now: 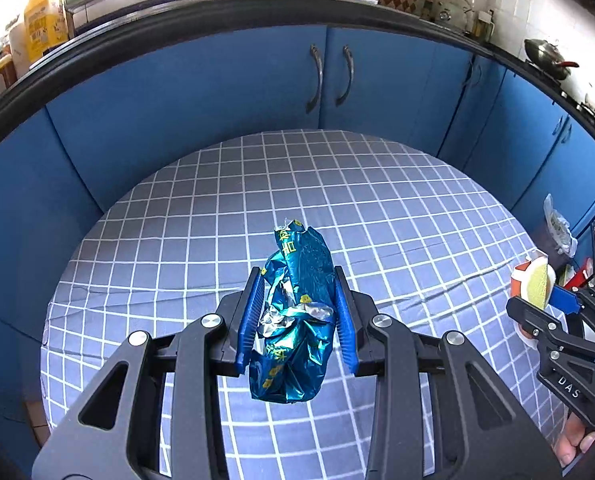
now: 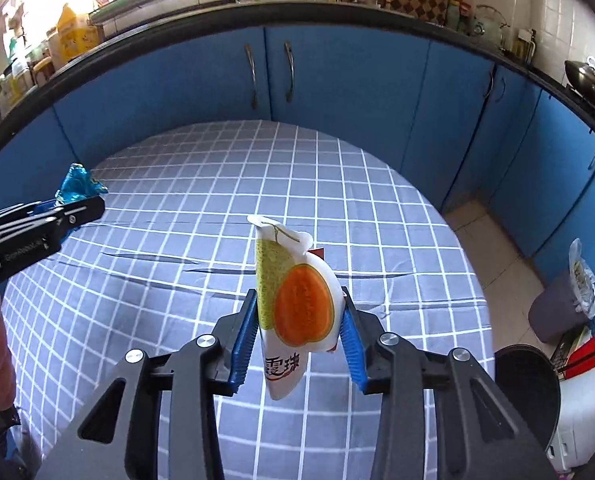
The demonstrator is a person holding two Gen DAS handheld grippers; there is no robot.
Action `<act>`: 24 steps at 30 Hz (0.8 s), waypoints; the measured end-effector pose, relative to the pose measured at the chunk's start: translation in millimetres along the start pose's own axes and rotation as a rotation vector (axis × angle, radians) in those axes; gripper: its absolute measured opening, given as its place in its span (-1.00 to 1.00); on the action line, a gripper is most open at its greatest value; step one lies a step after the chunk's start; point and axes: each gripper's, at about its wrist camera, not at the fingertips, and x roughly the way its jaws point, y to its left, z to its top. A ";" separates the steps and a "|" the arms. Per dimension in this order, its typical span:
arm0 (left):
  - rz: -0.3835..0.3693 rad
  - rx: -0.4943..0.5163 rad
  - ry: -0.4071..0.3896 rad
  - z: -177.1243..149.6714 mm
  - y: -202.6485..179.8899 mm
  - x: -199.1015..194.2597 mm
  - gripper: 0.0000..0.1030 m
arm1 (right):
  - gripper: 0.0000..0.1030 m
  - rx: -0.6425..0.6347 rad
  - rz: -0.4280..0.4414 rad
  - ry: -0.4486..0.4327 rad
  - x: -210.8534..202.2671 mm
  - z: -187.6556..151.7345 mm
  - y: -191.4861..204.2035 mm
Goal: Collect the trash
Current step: 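Lift and carry the blue wrapper and snack bag over the black bin with both tools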
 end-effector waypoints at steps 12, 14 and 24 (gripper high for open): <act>-0.015 0.046 -0.071 -9.6 -27.7 -54.2 -0.32 | -0.27 0.003 -0.008 -0.076 -62.1 -11.4 -5.8; -0.017 0.056 -0.081 -11.7 -34.3 -62.7 -0.32 | -0.27 0.015 -0.007 -0.088 -71.6 -13.1 -11.0; -0.042 0.111 -0.109 -18.0 -76.0 -90.0 -0.32 | -0.27 0.057 -0.031 -0.136 -109.7 -31.1 -36.5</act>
